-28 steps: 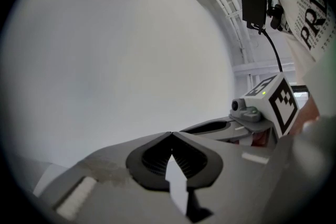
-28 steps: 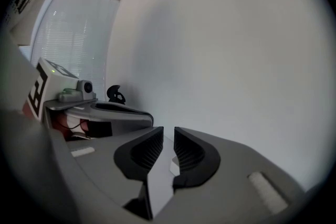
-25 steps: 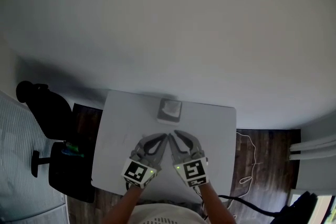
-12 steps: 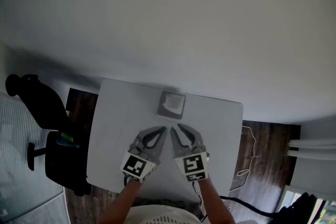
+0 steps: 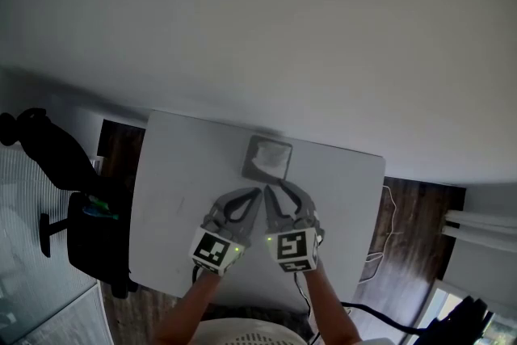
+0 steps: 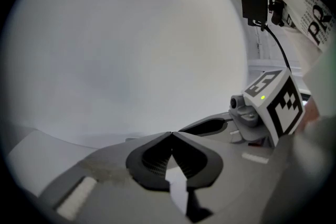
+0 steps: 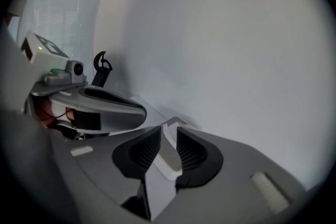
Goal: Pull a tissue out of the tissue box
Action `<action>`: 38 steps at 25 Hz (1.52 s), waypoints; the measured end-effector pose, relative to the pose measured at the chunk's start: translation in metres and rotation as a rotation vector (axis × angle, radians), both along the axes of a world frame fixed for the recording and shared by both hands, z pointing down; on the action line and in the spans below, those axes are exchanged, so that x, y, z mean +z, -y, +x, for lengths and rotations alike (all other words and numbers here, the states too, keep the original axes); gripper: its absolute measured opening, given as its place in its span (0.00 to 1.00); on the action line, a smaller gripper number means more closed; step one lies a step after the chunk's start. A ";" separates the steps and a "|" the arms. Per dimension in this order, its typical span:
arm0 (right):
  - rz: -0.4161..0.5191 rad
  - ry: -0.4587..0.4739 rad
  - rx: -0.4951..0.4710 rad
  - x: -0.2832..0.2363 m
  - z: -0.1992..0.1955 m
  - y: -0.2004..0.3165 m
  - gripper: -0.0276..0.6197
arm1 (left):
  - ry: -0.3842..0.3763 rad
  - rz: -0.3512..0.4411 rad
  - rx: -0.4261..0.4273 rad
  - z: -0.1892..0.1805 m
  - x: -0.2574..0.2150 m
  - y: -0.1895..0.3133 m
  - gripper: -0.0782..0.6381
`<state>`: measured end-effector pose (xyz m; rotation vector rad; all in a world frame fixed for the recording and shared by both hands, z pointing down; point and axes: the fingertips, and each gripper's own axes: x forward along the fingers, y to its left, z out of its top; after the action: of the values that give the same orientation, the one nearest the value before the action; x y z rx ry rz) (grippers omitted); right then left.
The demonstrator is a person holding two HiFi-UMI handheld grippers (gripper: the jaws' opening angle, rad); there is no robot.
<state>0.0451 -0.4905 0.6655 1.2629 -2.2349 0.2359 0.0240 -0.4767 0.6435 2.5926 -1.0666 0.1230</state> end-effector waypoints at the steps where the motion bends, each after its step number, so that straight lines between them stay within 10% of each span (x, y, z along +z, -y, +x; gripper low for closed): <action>1: -0.003 -0.007 -0.005 0.004 0.000 0.003 0.20 | 0.013 -0.004 0.008 -0.001 0.008 0.001 0.10; 22: -0.114 -0.104 -0.040 0.065 0.005 0.031 0.23 | 0.011 -0.082 0.003 0.002 0.059 0.016 0.10; 38: -0.121 -0.111 -0.049 0.053 0.003 0.026 0.06 | 0.002 -0.049 0.009 0.000 0.043 0.018 0.10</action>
<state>0.0486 -0.5161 0.7186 1.1293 -2.1211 0.2715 0.0238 -0.4945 0.6868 2.5539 -1.0402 0.1525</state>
